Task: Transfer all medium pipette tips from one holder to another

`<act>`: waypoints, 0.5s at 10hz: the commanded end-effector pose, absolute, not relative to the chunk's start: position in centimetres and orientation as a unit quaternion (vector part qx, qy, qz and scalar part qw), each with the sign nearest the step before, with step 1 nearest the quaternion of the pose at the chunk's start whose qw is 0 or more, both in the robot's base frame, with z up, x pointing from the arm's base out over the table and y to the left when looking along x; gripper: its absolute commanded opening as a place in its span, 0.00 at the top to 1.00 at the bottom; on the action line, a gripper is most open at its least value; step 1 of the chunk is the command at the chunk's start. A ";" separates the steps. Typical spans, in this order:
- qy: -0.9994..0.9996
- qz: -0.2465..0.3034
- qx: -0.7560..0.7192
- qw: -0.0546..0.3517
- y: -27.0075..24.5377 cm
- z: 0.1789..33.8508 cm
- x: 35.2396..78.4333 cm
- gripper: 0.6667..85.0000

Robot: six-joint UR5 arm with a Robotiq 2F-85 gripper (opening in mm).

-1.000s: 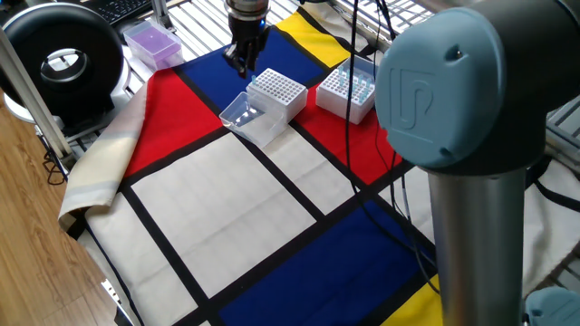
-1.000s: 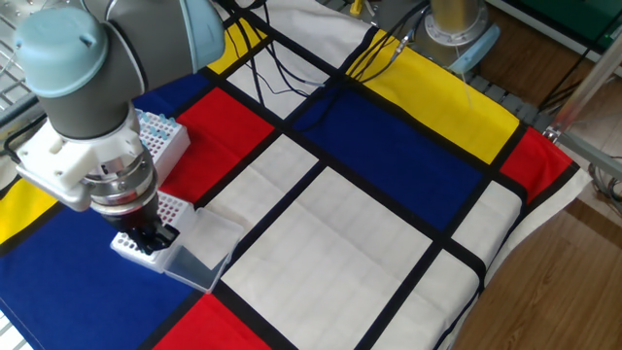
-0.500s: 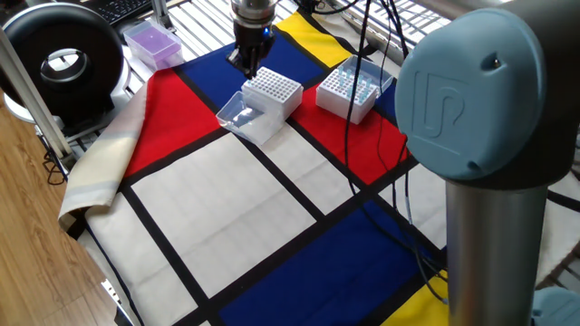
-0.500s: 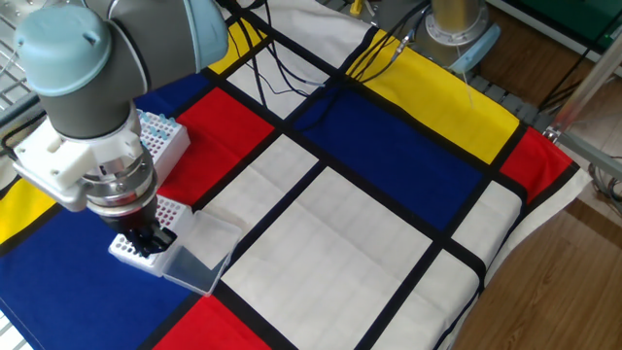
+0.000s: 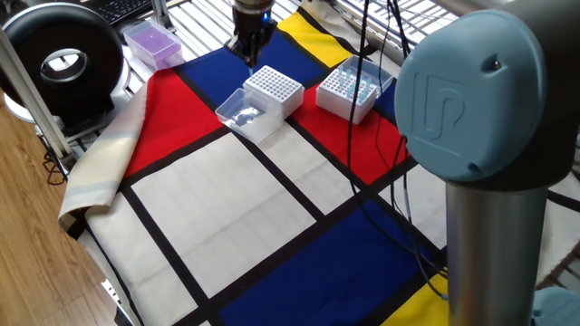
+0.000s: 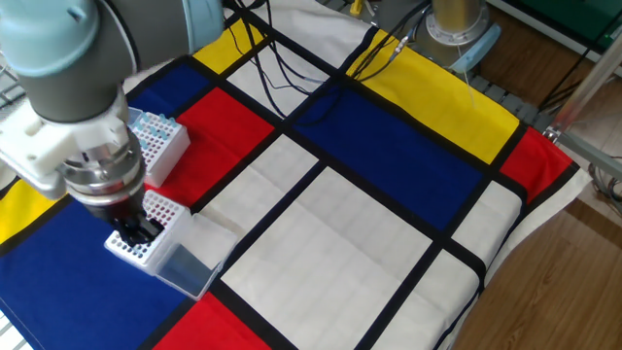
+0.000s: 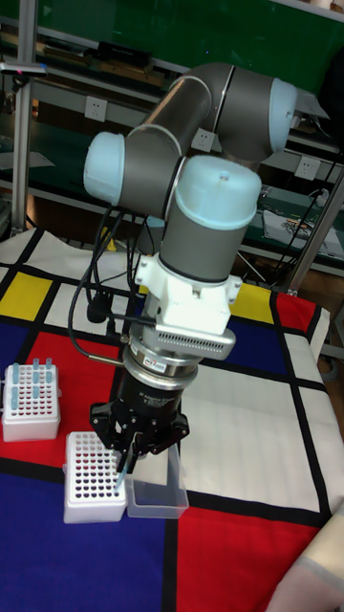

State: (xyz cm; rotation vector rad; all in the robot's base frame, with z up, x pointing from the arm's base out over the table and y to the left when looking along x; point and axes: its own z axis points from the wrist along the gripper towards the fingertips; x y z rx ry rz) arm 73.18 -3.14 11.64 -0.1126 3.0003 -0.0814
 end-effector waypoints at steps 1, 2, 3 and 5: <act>0.997 -0.027 -0.028 0.066 -3.9 13.6 72.9 0.99; 0.997 -0.029 -0.027 0.065 -4.1 14.1 72.9 0.99; 0.997 -0.034 -0.031 0.064 -4.6 14.4 72.8 0.99; 0.997 -0.046 -0.038 0.058 -6.3 15.1 72.0 0.99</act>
